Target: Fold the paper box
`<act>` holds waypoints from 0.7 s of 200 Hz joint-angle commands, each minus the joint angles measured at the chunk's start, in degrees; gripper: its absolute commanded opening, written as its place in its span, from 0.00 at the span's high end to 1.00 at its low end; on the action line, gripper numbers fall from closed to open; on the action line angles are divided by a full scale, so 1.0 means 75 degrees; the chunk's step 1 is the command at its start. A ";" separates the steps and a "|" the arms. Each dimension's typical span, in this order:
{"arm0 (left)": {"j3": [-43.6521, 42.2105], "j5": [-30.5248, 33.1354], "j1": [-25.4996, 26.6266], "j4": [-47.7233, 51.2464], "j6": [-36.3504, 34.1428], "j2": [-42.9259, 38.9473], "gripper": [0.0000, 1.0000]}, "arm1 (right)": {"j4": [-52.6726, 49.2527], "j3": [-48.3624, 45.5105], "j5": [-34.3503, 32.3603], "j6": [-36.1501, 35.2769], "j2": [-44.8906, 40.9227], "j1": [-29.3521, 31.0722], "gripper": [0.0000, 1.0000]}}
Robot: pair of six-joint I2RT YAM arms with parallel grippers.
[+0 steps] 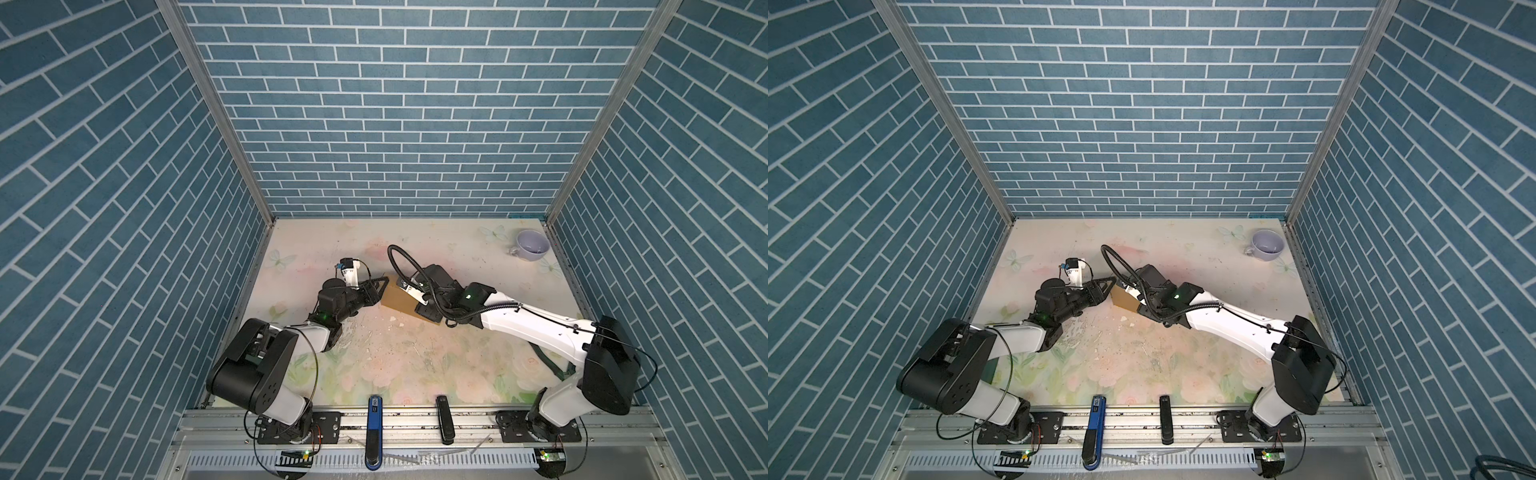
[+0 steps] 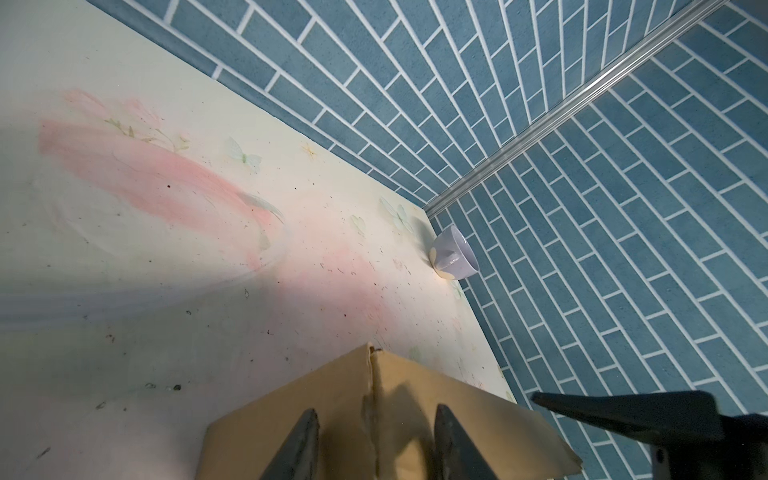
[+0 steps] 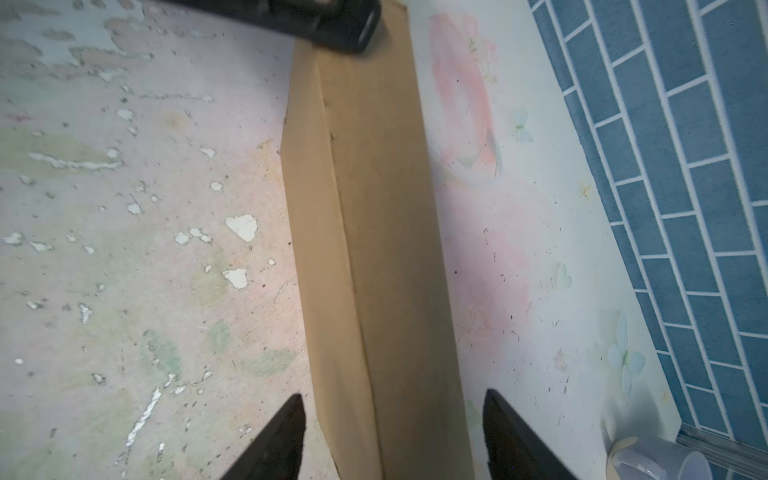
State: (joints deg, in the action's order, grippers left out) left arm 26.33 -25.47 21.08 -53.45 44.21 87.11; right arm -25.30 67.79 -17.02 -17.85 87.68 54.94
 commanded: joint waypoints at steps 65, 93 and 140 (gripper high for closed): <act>0.0091 0.0424 0.0263 0.0890 -0.0408 -0.0012 0.55 | 0.0330 -0.0155 0.0510 0.2711 -0.1706 -0.0493 0.33; 0.0183 0.0493 0.0339 0.1117 -0.0533 -0.0092 0.55 | 0.0066 -0.0161 0.0018 0.4048 -0.1922 -0.0659 0.34; 0.0377 0.0788 0.0573 0.1744 -0.0836 -0.0323 0.56 | -0.0480 -0.0279 0.0090 0.6067 -0.1988 -0.0810 0.39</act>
State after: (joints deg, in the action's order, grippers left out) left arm 28.62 -21.19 24.16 -47.27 40.77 85.58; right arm -25.85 67.75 -15.66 14.57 73.93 49.34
